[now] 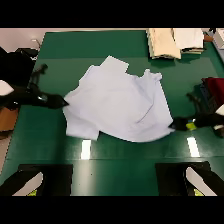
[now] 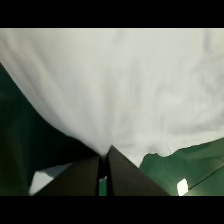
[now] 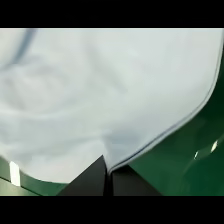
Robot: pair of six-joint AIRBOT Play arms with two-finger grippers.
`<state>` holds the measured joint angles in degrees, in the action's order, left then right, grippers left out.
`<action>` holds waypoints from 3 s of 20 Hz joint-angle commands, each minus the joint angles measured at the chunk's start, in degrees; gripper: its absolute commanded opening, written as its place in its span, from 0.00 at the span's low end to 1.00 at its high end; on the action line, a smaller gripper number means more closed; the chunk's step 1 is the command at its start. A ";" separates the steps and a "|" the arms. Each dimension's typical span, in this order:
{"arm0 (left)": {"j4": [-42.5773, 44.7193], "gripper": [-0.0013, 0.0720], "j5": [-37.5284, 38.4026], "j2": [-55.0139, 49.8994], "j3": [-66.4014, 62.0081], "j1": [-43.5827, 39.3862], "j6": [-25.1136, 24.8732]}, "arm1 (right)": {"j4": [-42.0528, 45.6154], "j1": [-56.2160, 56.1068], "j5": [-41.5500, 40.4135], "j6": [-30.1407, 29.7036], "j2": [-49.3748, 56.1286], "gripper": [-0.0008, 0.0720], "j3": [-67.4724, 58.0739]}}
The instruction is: Fold the shirts.
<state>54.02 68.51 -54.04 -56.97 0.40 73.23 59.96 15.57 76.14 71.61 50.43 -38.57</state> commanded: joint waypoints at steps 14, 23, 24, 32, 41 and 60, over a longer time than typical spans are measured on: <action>15.89 0.05 -6.86 11.23 -59.23 0.00 12.48 | -0.46 11.82 4.26 3.61 -3.41 0.03 -78.05; 12.15 0.05 10.78 -15.39 -42.51 0.00 12.15 | 7.76 -5.49 7.58 5.40 17.53 0.03 -56.37; 12.17 0.05 10.16 -19.02 -39.69 0.00 11.80 | 8.35 -6.38 7.13 5.42 20.39 0.03 -53.20; 11.58 0.05 -4.48 -39.28 -35.04 0.07 8.66 | 7.10 -7.17 -0.70 5.46 43.80 0.03 -56.41; 11.65 0.05 8.85 -39.23 -28.06 1.25 5.38 | 12.22 -6.32 2.38 3.74 38.69 0.03 -49.66; 19.41 0.65 7.58 0.46 17.31 1.36 12.63 | -1.57 -2.95 -2.62 3.30 13.09 0.63 -25.05</action>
<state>72.55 76.09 -63.59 -52.05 1.74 84.03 59.57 12.60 75.40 75.33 69.34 -68.93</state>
